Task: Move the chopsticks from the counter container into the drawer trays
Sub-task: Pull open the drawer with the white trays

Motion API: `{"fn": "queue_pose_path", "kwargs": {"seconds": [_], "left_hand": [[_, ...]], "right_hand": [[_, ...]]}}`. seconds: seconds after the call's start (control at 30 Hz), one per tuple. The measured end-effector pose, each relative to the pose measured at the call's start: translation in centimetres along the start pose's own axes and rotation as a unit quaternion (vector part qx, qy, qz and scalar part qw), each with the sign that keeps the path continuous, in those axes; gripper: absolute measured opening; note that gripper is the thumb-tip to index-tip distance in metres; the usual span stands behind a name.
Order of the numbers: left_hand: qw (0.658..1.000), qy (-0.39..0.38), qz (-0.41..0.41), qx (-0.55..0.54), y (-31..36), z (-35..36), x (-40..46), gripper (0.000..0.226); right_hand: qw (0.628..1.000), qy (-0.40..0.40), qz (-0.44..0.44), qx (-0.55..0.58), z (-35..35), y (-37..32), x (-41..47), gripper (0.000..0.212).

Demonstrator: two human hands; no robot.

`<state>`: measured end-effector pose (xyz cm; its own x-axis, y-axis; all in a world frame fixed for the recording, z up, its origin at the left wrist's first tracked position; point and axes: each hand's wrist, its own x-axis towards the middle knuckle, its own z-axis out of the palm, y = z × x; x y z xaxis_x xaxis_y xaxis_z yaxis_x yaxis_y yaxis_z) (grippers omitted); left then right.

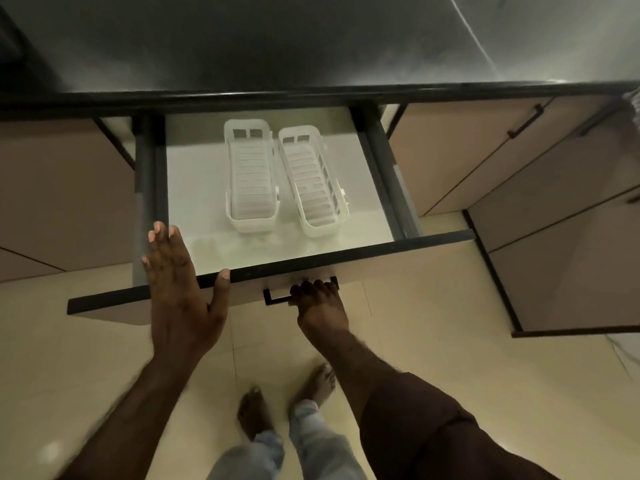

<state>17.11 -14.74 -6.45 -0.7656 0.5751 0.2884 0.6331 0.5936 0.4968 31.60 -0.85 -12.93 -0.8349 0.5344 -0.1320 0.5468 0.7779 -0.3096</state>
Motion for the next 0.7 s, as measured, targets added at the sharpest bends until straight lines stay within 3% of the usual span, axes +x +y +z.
{"fn": "queue_pose_path", "kwargs": {"seconds": [0.7], "left_hand": [[0.997,-0.053,-0.029,0.038,3.9,-2.2,-9.9,0.081]], "right_hand": [[0.998,-0.049,-0.033,-0.032,-1.4,0.2,-9.6,0.037]]}}
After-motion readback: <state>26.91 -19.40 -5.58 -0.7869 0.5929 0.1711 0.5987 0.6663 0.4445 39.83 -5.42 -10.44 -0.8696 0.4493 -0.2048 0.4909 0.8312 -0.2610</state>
